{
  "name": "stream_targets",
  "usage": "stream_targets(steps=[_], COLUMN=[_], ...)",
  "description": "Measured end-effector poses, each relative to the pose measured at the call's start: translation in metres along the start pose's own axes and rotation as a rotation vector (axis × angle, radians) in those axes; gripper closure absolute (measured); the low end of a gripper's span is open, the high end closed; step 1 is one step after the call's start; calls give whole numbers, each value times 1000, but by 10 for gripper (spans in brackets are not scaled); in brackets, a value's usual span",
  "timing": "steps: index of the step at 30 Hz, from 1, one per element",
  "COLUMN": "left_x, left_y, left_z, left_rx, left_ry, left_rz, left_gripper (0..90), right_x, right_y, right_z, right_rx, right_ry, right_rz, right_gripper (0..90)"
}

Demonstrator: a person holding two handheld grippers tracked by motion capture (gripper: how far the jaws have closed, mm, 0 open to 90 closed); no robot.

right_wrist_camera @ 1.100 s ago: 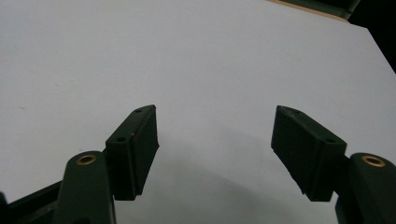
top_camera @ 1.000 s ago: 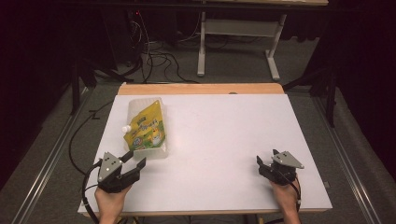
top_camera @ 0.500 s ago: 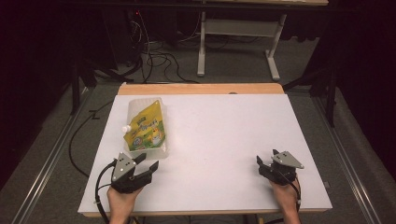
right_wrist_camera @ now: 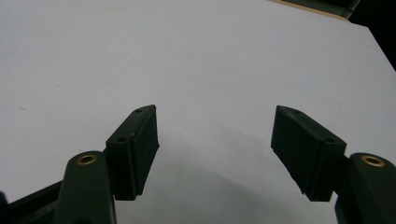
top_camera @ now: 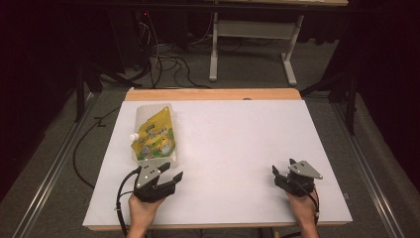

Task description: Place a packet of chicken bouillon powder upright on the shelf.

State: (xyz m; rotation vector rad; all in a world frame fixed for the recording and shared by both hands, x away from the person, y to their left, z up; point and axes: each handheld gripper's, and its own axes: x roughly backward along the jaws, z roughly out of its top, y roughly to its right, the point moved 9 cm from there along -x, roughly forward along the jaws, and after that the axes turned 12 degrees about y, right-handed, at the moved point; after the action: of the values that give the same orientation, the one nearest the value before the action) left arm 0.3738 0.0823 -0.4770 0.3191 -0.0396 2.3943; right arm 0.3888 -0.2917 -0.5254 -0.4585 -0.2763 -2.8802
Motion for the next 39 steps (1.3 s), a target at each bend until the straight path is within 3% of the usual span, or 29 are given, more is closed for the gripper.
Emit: stream_targets(steps=[24, 33, 39], left_x=[-50, -65, -67], left_y=[20, 16, 15], left_z=[-20, -33, -34], left_rx=[24, -35, -32], left_ry=[-44, -72, -64], left_rz=[-68, -26, -10], left_gripper=[422, 422, 419], right_x=[0, 0, 0], right_y=[0, 0, 0], right_z=[0, 0, 0], right_rx=[4, 5, 6], right_ry=[4, 6, 5], right_rz=[-1, -1, 1], right_gripper=[322, 321, 321])
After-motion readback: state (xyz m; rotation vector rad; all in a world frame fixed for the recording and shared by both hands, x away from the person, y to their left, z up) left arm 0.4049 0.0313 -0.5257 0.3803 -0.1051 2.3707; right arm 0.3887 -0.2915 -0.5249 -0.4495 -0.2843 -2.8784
